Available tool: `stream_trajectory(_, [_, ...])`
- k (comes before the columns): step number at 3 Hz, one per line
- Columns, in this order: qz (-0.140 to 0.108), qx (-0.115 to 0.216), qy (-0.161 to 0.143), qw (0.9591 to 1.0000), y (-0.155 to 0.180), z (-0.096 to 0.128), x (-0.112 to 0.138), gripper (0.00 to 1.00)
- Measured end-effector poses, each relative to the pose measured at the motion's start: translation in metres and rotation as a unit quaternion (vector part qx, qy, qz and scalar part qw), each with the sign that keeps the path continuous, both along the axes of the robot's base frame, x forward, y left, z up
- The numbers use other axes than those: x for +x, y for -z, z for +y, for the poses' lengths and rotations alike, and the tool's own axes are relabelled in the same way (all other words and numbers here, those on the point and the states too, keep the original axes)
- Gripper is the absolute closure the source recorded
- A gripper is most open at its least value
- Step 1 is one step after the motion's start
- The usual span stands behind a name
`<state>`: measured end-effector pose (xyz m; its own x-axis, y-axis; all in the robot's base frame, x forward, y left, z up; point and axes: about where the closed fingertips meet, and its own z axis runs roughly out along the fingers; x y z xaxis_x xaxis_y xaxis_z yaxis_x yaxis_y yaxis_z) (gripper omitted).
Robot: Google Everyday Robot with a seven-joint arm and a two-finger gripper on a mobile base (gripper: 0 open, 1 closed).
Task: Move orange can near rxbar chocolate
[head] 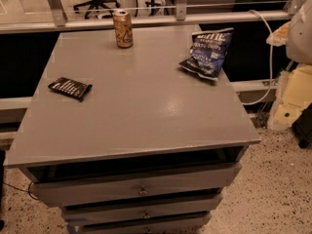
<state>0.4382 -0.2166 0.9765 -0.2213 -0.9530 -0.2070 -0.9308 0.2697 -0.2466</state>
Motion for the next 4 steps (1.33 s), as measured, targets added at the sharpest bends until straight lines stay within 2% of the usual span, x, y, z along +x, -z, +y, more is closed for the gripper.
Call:
stream_trajectory(1, [0.000,0.000,0.000,1.0000,0.000,0.000,0.000,0.00])
stream_trajectory(2, [-0.014,0.016,-0.007,0.9997,0.001,0.011,0.010,0.00])
stream_trajectory(3, [-0.029,0.073,-0.015,0.9968,0.018,0.046,0.048,0.00])
stream_trajectory(4, [-0.058,0.158,-0.010,0.9857,0.029,0.086,0.110,0.00])
